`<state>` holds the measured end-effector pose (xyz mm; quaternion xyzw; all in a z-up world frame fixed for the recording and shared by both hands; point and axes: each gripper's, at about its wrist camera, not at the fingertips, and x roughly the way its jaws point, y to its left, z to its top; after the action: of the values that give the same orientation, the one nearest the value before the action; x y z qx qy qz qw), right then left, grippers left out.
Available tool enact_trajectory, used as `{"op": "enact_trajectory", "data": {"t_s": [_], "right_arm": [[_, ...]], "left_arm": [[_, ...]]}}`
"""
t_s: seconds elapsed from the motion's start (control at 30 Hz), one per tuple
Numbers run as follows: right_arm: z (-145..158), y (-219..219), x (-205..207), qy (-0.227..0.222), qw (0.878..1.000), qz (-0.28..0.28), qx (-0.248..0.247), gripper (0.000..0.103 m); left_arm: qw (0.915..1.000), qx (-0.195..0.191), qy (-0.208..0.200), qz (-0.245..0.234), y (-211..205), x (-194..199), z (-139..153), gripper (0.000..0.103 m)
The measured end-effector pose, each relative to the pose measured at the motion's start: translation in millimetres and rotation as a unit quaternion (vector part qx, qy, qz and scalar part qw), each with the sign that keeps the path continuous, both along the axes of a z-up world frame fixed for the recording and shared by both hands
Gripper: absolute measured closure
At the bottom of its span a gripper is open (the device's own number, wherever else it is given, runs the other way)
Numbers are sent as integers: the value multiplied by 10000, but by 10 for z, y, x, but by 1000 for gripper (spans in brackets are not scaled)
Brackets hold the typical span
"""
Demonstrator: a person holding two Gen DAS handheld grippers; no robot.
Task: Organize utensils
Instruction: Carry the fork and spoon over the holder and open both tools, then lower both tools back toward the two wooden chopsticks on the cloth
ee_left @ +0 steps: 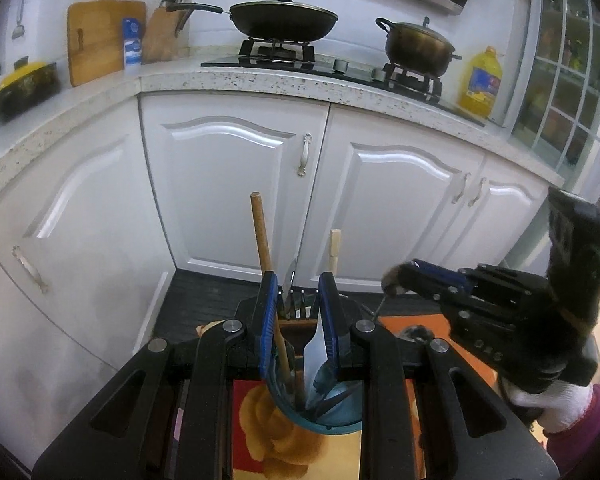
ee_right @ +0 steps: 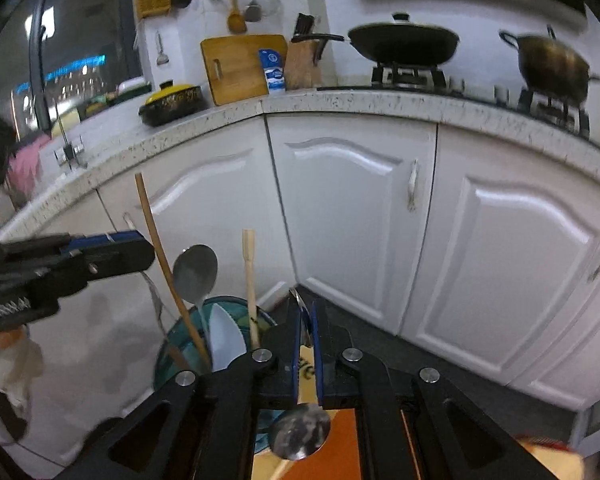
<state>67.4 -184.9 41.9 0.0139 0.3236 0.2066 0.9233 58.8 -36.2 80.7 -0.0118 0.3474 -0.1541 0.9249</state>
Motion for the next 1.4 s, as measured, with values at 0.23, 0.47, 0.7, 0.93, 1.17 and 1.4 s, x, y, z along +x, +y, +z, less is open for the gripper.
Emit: {"op": "enact_trajectory", "data": {"t_s": [0.23,0.47,0.7,0.93,1.17,1.4], "right_arm": [[55,-102,-155,15,9996,44,276,77],[108,-186,-392,3,9992,-8,395,74],[150,-252,-639,-13,9993,-117,369,71],[151,-361,-886,-10,9991,-239,343,70],[-3,-548,-1078,188,9986,-427,244,69],[-195,-748,-1199,398,9967,-621,348,68]], "left_arm": [[9999,-10,55,97,-1,-35,-39,62],[9995,188,-111,207,-40,-206,13,61],[9984,324,-353,297,-115,-441,84,61],[9984,358,-397,184,-234,-635,76,61],[9989,393,-256,-5,-400,-788,-53,61],[9986,495,-188,-43,-510,-883,-142,61]]}}
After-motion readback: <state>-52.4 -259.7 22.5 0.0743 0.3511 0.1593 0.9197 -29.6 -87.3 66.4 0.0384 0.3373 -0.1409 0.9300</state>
